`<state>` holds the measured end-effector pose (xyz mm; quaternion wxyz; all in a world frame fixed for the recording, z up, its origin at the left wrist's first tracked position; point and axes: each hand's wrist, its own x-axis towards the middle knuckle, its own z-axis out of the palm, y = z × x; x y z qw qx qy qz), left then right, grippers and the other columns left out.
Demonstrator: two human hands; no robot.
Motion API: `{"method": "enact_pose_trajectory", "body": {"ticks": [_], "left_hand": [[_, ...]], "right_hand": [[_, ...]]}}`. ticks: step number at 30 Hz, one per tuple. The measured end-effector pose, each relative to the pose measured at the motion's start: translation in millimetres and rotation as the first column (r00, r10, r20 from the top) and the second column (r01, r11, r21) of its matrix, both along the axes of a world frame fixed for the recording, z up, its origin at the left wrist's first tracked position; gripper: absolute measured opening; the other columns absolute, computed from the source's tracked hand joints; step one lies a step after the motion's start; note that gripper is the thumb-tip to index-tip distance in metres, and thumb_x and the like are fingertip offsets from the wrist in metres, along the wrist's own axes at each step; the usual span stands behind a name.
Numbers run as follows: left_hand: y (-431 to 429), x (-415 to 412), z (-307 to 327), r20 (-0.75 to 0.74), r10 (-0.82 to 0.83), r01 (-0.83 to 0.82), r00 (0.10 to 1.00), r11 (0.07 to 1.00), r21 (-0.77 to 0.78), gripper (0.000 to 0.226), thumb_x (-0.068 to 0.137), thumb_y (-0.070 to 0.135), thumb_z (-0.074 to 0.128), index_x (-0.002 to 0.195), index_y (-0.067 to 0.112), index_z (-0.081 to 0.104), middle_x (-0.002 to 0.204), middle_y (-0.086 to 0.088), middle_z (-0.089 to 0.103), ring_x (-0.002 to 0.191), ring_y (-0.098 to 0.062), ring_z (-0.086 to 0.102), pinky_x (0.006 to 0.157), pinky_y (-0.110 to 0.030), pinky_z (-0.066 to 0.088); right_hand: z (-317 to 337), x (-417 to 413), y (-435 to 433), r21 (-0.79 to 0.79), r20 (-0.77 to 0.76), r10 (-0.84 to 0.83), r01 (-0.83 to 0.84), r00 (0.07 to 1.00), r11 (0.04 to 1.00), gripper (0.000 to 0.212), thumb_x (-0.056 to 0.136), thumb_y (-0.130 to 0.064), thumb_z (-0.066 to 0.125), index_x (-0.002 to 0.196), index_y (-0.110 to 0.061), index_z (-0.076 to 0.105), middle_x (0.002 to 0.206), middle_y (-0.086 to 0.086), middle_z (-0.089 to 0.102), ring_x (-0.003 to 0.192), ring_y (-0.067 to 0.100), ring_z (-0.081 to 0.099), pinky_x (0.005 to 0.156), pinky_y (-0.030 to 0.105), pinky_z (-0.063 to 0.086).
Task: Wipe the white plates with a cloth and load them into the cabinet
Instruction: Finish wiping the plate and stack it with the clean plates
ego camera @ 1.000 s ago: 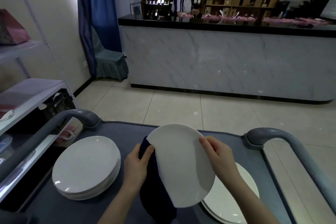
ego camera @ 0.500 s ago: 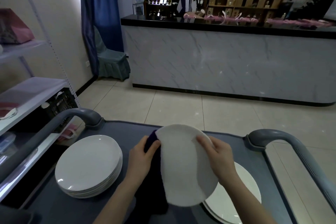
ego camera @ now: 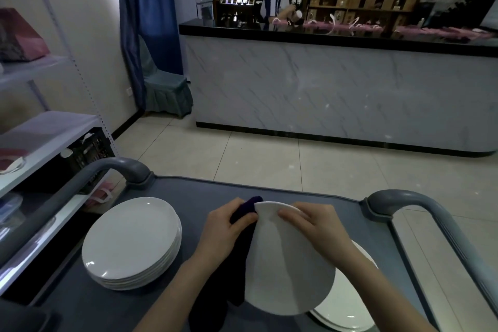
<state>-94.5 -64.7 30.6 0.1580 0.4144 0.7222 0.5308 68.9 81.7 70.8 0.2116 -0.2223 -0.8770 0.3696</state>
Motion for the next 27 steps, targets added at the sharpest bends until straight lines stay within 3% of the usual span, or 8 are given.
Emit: {"method": "enact_pose_trajectory", "body": {"ticks": [3, 7, 10, 13, 17, 21, 25, 27], "left_hand": [[-6.4, 5.9, -11.2, 0.156, 0.278, -0.290, 0.948, 0.955, 0.058, 0.030, 0.082, 0.056, 0.060, 0.081, 0.027, 0.061, 0.071, 0.009, 0.066, 0.066, -0.007, 0.059, 0.062, -0.023, 0.044], [-6.7, 17.8, -24.3, 0.516, 0.400, -0.445, 0.758, 0.894, -0.039, 0.023, 0.091, 0.045, 0.063, 0.091, 0.022, 0.065, 0.088, -0.001, 0.072, 0.085, -0.023, 0.067, 0.079, -0.045, 0.054], [-13.4, 9.2, -23.1, 0.453, 0.399, -0.435, 0.798, 0.900, -0.026, 0.022, 0.092, 0.038, 0.065, 0.085, 0.016, 0.065, 0.081, -0.004, 0.071, 0.079, -0.024, 0.064, 0.073, -0.042, 0.052], [-18.9, -2.2, -12.4, 0.232, 0.305, -0.322, 0.924, 0.946, 0.034, 0.012, 0.090, 0.032, 0.067, 0.079, 0.031, 0.065, 0.075, 0.010, 0.070, 0.068, -0.006, 0.062, 0.060, -0.019, 0.047], [-9.6, 0.4, 2.8, -0.035, 0.070, -0.070, 0.997, 0.997, -0.016, 0.018, 0.085, 0.031, 0.074, 0.075, 0.042, 0.063, 0.072, 0.017, 0.067, 0.064, 0.004, 0.057, 0.059, -0.010, 0.041], [-6.7, 0.0, 5.3, -0.031, 0.089, -0.089, 0.996, 0.996, 0.024, 0.013, 0.085, 0.036, 0.072, 0.077, 0.040, 0.062, 0.069, 0.015, 0.065, 0.061, 0.003, 0.055, 0.056, -0.011, 0.039], [-12.0, 1.8, -4.4, 0.148, 0.291, -0.303, 0.945, 0.950, 0.070, 0.013, 0.091, 0.036, 0.065, 0.078, 0.035, 0.062, 0.070, 0.011, 0.067, 0.061, -0.002, 0.058, 0.055, -0.014, 0.042], [-16.1, 4.3, -13.5, 0.285, 0.328, -0.343, 0.901, 0.939, 0.004, 0.016, 0.091, 0.039, 0.063, 0.082, 0.027, 0.064, 0.075, 0.007, 0.070, 0.073, -0.016, 0.065, 0.066, -0.028, 0.051]], "right_hand": [[-4.1, 2.8, -11.5, -0.184, -0.183, -0.264, 0.231, 0.947, 0.955, 0.045, 0.093, -0.035, 0.064, 0.056, -0.015, 0.048, 0.051, -0.009, 0.038, 0.050, 0.004, 0.034, 0.048, 0.019, 0.026], [-26.7, -5.9, -42.6, -0.568, -0.223, -0.609, 0.407, 0.761, 0.716, 0.046, 0.096, -0.039, 0.058, 0.059, -0.015, 0.044, 0.054, -0.010, 0.040, 0.050, 0.005, 0.036, 0.051, 0.020, 0.032], [-30.6, -1.3, -35.7, -0.499, -0.176, -0.499, 0.360, 0.849, 0.788, 0.036, 0.095, -0.041, 0.058, 0.068, -0.017, 0.054, 0.059, -0.012, 0.052, 0.055, 0.005, 0.045, 0.055, 0.023, 0.038], [-7.5, 5.3, -8.6, -0.309, -0.172, -0.257, 0.196, 0.951, 0.931, 0.009, 0.090, -0.037, 0.068, 0.082, -0.035, 0.065, 0.077, -0.020, 0.069, 0.069, -0.002, 0.062, 0.059, 0.011, 0.044], [9.4, -8.5, -1.5, -0.017, 0.140, 0.091, -0.089, 0.986, 0.996, 0.010, 0.088, -0.050, 0.064, 0.081, -0.054, 0.059, 0.079, -0.031, 0.063, 0.075, -0.009, 0.059, 0.064, 0.008, 0.043], [0.3, -10.5, -3.3, 0.008, -0.003, 0.020, -0.020, 1.000, 1.000, 0.027, 0.093, -0.040, 0.062, 0.068, -0.032, 0.060, 0.063, -0.013, 0.059, 0.059, -0.001, 0.050, 0.057, 0.014, 0.037], [-12.0, -4.1, -9.2, -0.332, -0.206, -0.309, 0.230, 0.929, 0.915, 0.030, 0.092, -0.038, 0.064, 0.072, -0.017, 0.065, 0.062, -0.004, 0.056, 0.057, 0.003, 0.047, 0.055, 0.018, 0.037], [-14.8, -3.7, -13.8, -0.433, -0.217, -0.425, 0.304, 0.879, 0.849, 0.030, 0.093, -0.038, 0.064, 0.073, -0.015, 0.065, 0.061, -0.006, 0.055, 0.056, 0.004, 0.046, 0.053, 0.017, 0.037]]}}
